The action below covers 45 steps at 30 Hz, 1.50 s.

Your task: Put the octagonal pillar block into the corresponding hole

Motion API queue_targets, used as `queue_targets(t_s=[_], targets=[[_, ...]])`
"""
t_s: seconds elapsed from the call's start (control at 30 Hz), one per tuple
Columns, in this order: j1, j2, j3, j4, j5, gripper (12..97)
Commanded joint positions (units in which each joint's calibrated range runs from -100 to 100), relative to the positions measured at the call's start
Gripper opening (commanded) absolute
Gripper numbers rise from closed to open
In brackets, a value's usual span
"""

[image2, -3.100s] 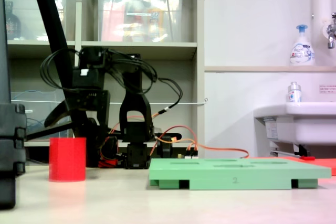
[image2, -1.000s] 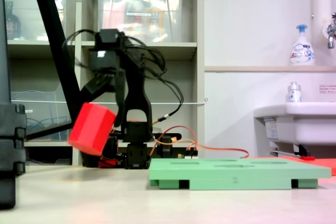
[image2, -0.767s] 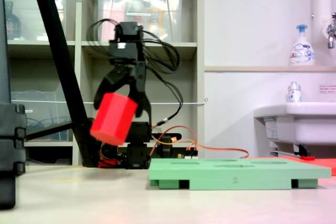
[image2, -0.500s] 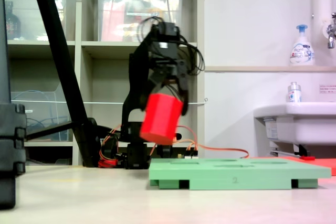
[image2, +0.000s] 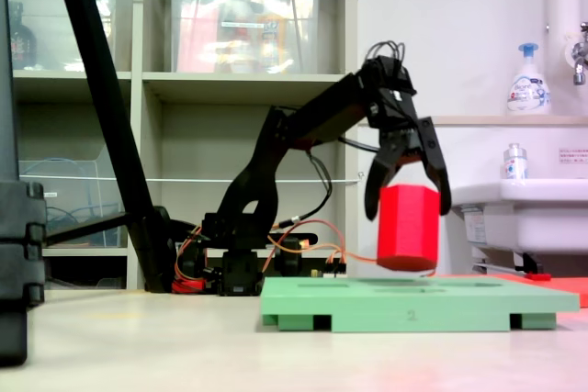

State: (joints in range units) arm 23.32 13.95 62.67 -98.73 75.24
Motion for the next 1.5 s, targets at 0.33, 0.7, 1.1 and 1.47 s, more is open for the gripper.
queue_targets(t_s=[0.33, 0.7, 1.1, 1.47], targets=[[2.3, 2.1, 3.9, 4.7, 2.4, 38.1], [3.0, 4.2, 4.0, 14.5, 6.1, 38.3], [3.9, 7.0, 4.1, 21.1, 7.0, 38.4], [3.8, 8.7, 4.0, 20.7, 6.1, 38.4]])
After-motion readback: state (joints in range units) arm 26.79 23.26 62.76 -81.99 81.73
